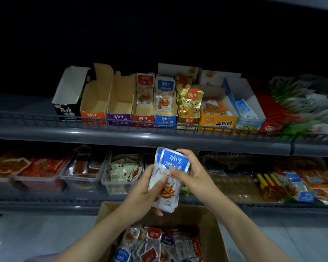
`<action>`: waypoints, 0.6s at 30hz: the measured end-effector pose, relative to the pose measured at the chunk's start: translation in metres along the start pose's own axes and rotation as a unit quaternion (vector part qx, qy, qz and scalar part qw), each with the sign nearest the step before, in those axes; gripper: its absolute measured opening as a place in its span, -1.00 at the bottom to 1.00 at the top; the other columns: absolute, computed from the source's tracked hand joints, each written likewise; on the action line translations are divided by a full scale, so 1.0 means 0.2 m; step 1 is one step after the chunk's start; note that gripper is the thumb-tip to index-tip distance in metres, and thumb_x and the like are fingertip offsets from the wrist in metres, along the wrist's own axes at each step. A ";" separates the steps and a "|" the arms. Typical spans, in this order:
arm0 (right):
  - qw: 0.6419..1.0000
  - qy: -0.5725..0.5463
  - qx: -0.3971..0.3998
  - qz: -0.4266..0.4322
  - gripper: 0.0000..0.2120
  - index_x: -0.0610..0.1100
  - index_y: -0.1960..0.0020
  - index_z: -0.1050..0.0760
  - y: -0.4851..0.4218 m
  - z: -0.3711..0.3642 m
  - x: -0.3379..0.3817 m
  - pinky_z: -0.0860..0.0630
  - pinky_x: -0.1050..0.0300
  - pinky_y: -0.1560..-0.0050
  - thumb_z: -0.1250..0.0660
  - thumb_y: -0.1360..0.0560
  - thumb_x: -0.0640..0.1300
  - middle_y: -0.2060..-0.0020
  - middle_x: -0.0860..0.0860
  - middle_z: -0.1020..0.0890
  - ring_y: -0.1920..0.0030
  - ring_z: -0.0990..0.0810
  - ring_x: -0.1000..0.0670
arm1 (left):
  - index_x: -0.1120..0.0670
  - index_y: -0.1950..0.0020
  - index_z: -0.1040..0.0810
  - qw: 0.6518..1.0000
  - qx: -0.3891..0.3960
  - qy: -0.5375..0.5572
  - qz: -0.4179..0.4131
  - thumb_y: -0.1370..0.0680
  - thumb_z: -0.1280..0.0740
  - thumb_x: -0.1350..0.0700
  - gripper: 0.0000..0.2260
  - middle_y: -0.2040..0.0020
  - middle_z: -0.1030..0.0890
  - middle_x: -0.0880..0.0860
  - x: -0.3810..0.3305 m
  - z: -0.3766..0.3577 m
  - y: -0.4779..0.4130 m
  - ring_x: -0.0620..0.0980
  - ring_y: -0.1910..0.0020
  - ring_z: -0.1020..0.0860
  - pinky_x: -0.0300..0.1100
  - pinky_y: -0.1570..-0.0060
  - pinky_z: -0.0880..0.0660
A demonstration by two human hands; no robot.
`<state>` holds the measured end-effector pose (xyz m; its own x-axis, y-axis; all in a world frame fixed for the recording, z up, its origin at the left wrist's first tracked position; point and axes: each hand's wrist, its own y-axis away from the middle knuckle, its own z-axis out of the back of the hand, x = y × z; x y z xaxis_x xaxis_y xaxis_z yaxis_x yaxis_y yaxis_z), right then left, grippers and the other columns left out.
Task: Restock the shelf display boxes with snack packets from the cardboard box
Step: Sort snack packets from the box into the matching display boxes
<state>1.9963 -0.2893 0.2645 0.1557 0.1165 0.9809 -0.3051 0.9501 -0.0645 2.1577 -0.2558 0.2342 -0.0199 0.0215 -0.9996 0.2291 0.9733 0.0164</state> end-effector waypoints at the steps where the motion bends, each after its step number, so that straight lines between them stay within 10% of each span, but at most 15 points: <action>1: 1.000 0.020 0.012 0.003 -0.69 0.12 -0.17 -0.36 -0.01 0.01 0.04 -0.57 0.31 0.11 -0.35 -0.52 -0.16 0.01 0.15 -0.59 0.03 -0.62 0.23 | -0.11 -0.22 -0.35 1.000 -0.002 -0.015 -0.009 -0.52 -0.22 -0.03 -0.73 0.01 -0.64 0.04 -0.03 0.01 0.01 0.02 0.15 -0.67 -0.15 0.47 -0.55; 8: 0.994 0.028 0.096 0.049 -0.40 0.16 -0.33 -0.33 -0.19 0.09 0.37 -0.59 0.10 -0.09 -0.45 -0.43 -0.26 -0.17 0.10 -0.58 -0.14 -0.61 0.09 | -0.28 -0.25 -0.28 0.987 0.015 -0.104 -0.122 -0.50 -0.23 -0.26 -0.66 -0.10 -0.60 -0.05 -0.31 0.17 -0.10 0.17 0.00 -0.61 0.34 0.09 -0.52; 12: 0.993 0.011 0.103 0.054 -0.44 0.11 -0.32 -0.38 -0.36 0.14 0.52 -0.61 0.10 -0.03 -0.45 -0.43 -0.26 -0.13 -0.01 -0.63 -0.10 -0.64 0.01 | -0.28 -0.16 -0.27 0.977 0.013 -0.126 -0.169 -0.57 -0.16 -0.15 -0.82 0.01 -0.60 -0.01 -0.50 0.25 -0.24 0.21 0.02 -0.60 0.24 0.04 -0.53; 18: 0.993 0.017 0.050 0.104 -0.45 0.07 -0.28 -0.40 -0.65 0.19 0.63 -0.62 0.15 0.10 -0.46 -0.40 -0.30 -0.06 0.00 -0.65 -0.03 -0.66 0.02 | -0.15 -0.23 -0.13 0.966 0.022 -0.195 -0.168 -0.58 -0.08 -0.14 -0.74 0.02 -0.59 0.02 -0.68 0.31 -0.53 -0.05 0.21 -0.66 -0.22 0.48 -0.51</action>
<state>2.0195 -0.4088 0.4036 0.1115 0.3186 0.9413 -0.4263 0.8710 -0.2443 2.1956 -0.3758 0.3678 0.2657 -0.3892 -0.8820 0.3153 0.8996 -0.3020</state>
